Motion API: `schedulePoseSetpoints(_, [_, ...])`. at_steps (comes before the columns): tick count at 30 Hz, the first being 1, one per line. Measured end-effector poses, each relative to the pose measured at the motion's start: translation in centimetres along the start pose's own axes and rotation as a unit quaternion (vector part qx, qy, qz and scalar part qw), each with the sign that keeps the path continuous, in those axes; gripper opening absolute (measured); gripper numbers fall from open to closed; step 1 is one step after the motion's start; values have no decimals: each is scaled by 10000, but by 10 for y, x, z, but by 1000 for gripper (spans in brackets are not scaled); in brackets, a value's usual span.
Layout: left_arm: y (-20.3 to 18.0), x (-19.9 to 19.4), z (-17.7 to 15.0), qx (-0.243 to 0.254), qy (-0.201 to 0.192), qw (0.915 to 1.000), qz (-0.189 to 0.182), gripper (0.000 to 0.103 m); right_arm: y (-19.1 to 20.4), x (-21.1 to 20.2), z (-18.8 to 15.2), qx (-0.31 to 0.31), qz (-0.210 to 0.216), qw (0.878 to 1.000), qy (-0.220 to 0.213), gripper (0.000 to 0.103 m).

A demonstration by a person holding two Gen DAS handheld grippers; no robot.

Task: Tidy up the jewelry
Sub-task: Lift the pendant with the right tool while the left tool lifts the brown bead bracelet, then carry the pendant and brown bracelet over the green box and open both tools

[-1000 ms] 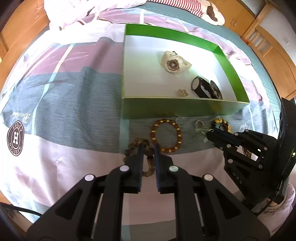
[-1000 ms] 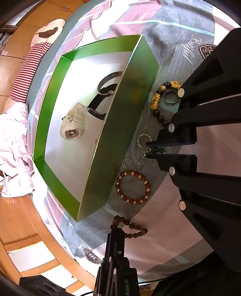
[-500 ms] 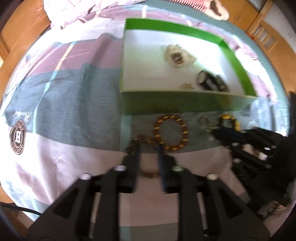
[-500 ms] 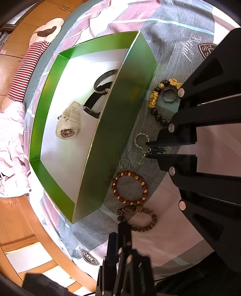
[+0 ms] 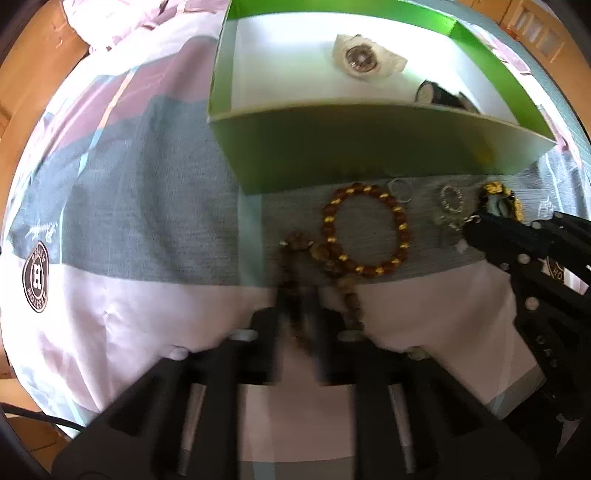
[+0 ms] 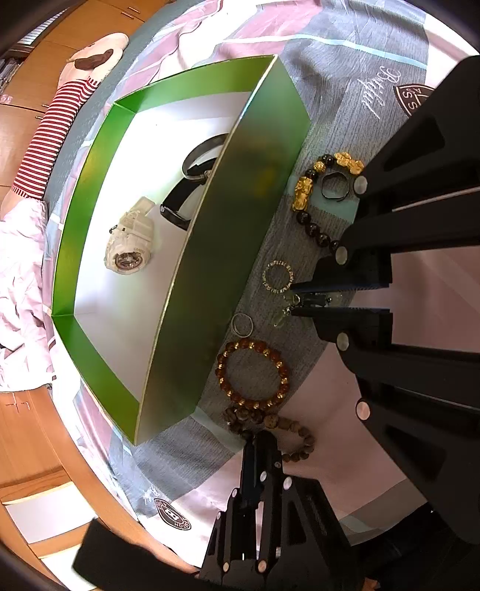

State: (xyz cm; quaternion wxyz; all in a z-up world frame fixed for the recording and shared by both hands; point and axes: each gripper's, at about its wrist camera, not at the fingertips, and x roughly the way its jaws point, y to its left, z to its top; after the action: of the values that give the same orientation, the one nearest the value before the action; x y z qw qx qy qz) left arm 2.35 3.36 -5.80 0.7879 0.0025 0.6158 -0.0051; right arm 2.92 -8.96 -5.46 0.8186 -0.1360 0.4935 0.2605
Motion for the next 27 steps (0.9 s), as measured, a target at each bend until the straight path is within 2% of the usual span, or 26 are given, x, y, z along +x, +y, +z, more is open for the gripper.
schedulePoseSetpoints(7, [0,-34,3,-15,-387,9988,-292,11,6,-18,4,-63,29,9998,-203,7])
schedulePoseSetpoints(13, [14,-75,6,-152,-793,9932,-841,11,5,-50,11,-18,191,9980,-610,7])
schedulePoseSetpoints(19, [24,-97,7,-221,-1004,9895,-1019,11,-8,-86,28,173,266,9936,-1088,7])
schedulePoseSetpoints(23, [22,-127,36,-211,-1464,9836,-1033,11,-29,-101,49,379,35,9888,-1445,7])
schedulePoseSetpoints(27, [17,-133,69,-183,-1824,9785,-944,11,-56,-82,62,630,-84,9875,-1442,7])
